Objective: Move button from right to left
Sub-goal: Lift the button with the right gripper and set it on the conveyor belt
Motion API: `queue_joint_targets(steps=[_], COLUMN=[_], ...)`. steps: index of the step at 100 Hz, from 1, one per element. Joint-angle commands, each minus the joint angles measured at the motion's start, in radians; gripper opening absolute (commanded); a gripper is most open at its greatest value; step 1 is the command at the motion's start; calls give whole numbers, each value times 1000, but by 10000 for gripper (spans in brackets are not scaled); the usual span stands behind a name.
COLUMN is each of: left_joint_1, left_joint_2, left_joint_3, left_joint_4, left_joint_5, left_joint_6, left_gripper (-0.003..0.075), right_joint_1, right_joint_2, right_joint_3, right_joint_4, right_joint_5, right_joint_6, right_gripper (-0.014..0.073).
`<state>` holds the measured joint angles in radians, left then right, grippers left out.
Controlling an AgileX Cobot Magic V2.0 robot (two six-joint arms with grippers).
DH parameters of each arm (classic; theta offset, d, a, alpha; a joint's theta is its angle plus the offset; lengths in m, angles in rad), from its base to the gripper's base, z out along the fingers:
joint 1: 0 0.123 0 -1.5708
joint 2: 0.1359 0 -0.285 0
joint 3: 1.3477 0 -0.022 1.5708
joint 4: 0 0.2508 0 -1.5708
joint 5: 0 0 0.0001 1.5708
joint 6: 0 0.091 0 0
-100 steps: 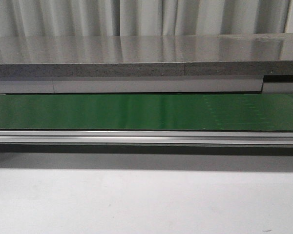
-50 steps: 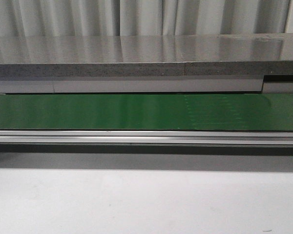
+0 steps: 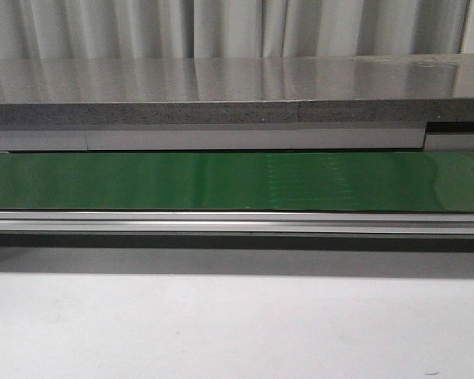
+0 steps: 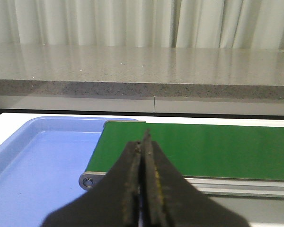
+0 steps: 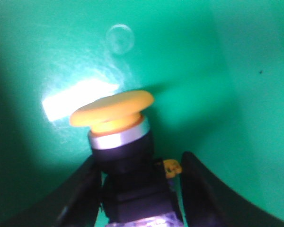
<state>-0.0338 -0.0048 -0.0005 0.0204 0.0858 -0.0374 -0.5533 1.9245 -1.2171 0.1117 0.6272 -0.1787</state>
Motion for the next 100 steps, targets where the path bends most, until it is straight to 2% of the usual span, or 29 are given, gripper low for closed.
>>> queue_joint_targets(steps=[1,9,42,65,100], left_joint_1=[-9,-9,-9,-9,-9], left_joint_2=[-31,-31,-31,-31,-31], left_joint_3=[43,43,43,43,43], left_joint_4=[1,1,1,1,1], left_joint_5=[-78,-78,-78,-78,-78], left_joint_6=[-9,-9,-9,-9,-9], left_gripper=[-20,-20,-20,-20,-20], right_joint_1=[-5,-4,25,116,270], right_joint_2=[-51,-74,-306,-366,-328], right_joint_3=[-30,-30,-30,-28,-23], right_joint_4=[10,23,20,20,31], right_joint_5=[-24,-19,105,176,148], right_joint_6=[-9,11,179,179,179], right_gripper=[80,34,38,38,40])
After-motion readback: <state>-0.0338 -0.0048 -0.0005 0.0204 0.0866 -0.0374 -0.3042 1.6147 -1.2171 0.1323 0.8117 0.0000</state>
